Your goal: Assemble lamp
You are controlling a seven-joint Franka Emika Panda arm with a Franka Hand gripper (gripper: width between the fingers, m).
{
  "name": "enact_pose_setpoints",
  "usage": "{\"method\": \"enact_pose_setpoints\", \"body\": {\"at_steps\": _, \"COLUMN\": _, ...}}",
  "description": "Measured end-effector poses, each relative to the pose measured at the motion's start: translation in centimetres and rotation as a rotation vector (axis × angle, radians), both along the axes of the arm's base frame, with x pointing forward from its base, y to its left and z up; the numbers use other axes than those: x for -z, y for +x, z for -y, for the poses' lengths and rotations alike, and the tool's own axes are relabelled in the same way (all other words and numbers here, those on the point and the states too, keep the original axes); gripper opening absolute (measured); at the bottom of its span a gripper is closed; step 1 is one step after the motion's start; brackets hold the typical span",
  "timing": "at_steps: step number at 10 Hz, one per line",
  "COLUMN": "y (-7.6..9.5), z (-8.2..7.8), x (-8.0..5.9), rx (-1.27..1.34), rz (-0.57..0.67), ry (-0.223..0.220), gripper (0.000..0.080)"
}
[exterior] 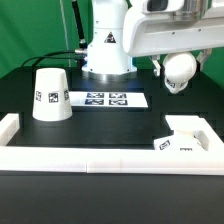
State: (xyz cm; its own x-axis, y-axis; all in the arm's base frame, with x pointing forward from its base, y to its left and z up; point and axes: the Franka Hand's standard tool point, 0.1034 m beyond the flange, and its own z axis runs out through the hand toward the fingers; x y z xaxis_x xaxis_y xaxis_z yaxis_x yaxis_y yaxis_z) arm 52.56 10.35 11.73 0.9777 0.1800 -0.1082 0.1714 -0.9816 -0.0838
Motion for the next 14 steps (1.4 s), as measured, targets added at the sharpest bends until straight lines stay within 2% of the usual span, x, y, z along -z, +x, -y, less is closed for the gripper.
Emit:
{"method": "enact_pose_setpoints", "body": {"at_steps": 1, "y": -0.2, "z": 0.1, "x": 0.2, "rx": 0.003, "rz": 0.038, "ry": 0.001, "gripper": 0.0577}}
{"method": "enact_pose_setpoints", "body": {"at_steps": 2, "y": 0.6, "z": 0.3, "x": 0.2, "rx": 0.011, "rz": 0.132, "ry": 0.007, "gripper": 0.0577}}
{"method": "enact_pose_setpoints", "body": {"at_steps": 4, "y": 0.7, "z": 0.6, "x": 0.5, "rx": 0.015, "rz": 0.253, "ry": 0.011, "gripper": 0.0577}}
{"method": "enact_pose_setpoints", "body": {"at_steps": 6, "y": 1.8, "z": 1.0, "x": 0.4, "rx": -0.046, "rz": 0.436, "ry": 0.012, "gripper": 0.0577}}
{"method": "enact_pose_setpoints", "body": {"at_steps": 7, "y": 1.7, "z": 1.1, "x": 0.5, "rx": -0.086, "rz": 0.415, "ry": 0.007, "gripper": 0.0577}}
{"method": "enact_pose_setpoints", "body": {"at_steps": 10, "y": 2.9, "z": 0.4, "x": -0.5, "rx": -0.179, "rz": 0.441, "ry": -0.001, "gripper": 0.0577}}
{"method": "enact_pose_setpoints", "body": {"at_steps": 14, "y": 2.9, "z": 0.5, "x": -0.3, "rx": -0.177, "rz": 0.437, "ry": -0.001, "gripper": 0.0577}}
